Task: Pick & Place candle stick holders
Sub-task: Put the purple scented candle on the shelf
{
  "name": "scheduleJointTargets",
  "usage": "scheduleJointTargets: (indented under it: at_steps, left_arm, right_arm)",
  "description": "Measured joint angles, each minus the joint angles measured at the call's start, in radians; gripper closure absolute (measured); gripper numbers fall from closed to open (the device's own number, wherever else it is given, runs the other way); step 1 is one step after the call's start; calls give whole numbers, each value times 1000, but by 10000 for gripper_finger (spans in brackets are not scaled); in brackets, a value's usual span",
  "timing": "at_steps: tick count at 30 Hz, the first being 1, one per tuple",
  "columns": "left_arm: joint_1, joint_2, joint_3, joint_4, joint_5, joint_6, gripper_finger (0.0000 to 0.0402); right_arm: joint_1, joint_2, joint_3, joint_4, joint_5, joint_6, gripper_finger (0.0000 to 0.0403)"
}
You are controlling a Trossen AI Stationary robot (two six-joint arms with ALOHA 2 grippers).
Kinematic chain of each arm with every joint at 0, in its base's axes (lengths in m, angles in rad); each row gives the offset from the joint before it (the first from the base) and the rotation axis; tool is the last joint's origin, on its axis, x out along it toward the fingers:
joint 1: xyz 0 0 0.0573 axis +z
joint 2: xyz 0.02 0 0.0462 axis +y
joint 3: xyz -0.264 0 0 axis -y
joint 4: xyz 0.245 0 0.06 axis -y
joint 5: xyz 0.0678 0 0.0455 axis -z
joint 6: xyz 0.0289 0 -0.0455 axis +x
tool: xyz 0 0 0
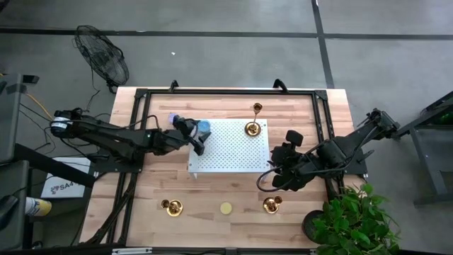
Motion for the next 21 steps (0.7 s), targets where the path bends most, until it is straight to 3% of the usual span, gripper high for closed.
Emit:
scheduleJointTargets:
  at_steps: [5, 10, 21]
  left_arm:
    - [0, -107, 0, -84, 1, 15, 67]
    - [0, -256, 0, -274, 13, 7, 67]
    - [0, -497, 1, -713, -95, -129, 66]
  right_arm:
    - [0, 0, 0, -1, -2, 1, 249]
    - [0, 0, 0, -3, -2, 9, 249]
    - [0, 0, 0, -3, 22, 11, 249]
